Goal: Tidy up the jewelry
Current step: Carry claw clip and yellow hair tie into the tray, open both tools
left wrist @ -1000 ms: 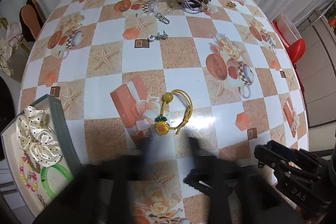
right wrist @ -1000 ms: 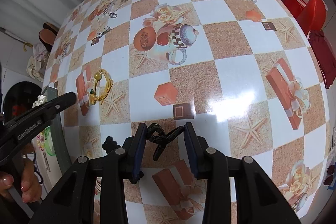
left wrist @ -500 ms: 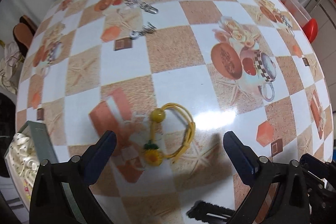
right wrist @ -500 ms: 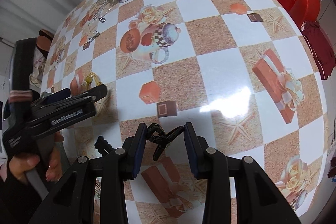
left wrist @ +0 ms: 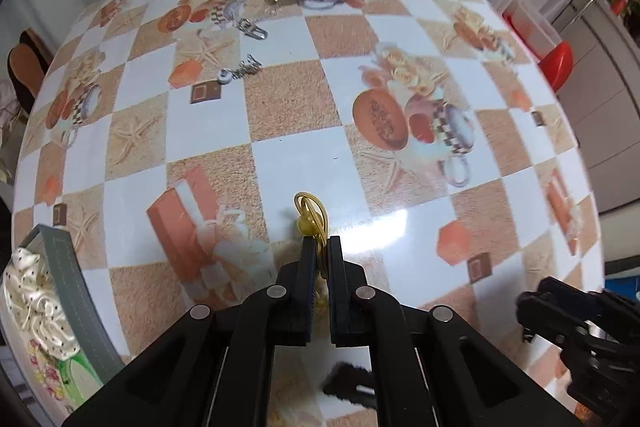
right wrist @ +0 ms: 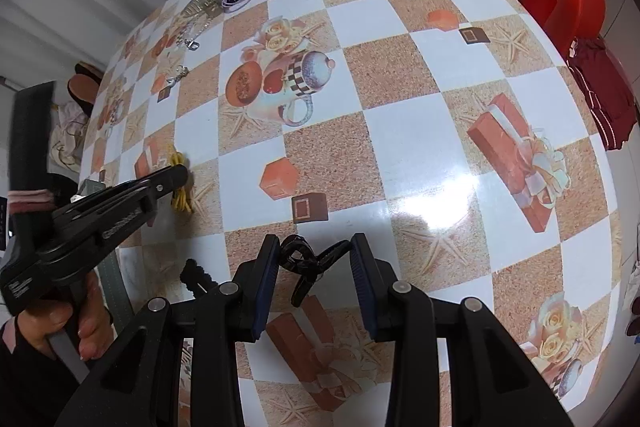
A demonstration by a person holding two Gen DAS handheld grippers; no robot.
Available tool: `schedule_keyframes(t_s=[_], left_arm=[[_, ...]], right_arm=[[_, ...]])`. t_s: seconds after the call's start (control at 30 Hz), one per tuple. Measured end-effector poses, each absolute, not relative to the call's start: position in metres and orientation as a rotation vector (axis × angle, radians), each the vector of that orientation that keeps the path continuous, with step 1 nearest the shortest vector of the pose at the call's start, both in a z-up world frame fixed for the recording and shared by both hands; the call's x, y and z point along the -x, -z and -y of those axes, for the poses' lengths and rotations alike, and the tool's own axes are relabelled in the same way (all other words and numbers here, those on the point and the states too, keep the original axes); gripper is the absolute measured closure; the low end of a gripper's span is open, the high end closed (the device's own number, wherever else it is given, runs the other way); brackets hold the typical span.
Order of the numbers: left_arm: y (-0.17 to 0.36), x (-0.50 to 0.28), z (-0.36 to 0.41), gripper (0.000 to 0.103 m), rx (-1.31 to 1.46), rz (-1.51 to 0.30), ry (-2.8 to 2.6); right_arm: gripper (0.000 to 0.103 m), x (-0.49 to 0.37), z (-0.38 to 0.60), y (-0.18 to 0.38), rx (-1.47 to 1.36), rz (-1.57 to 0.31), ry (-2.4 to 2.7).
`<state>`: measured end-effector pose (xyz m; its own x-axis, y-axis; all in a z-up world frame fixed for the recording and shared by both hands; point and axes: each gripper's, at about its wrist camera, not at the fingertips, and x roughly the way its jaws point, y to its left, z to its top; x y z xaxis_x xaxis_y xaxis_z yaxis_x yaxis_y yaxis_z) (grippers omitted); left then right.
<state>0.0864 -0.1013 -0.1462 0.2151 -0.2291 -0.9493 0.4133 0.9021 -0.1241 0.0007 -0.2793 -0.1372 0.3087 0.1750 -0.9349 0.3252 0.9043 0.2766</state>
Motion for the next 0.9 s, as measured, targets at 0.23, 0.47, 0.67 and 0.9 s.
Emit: schedule_keyframes(t_s=[0.23, 0.47, 0.67, 0.9], left_arm=[[0.117, -0.077, 0.07, 0.093, -0.089, -1.253, 0.423], [0.094, -0.059, 0.022, 0.093, -0.025, -1.231, 0.369], [0.08, -0.037, -0.027, 0.093, 0.033, -1.225, 0.293], [0.079, -0.007, -0.088, 0.093, 0.088, -1.238, 0.18]], right_arm=[[0.064, -0.004, 0.267, 0.127, -0.444, -1.252, 0.078], [0.064, -0.012, 0.243, 0.114, -0.413, -1.236, 0.023], [0.064, -0.022, 0.208, 0.101, -0.381, -1.228, -0.053], [0.064, -0.04, 0.147, 0.091, -0.321, -1.226, -0.192]])
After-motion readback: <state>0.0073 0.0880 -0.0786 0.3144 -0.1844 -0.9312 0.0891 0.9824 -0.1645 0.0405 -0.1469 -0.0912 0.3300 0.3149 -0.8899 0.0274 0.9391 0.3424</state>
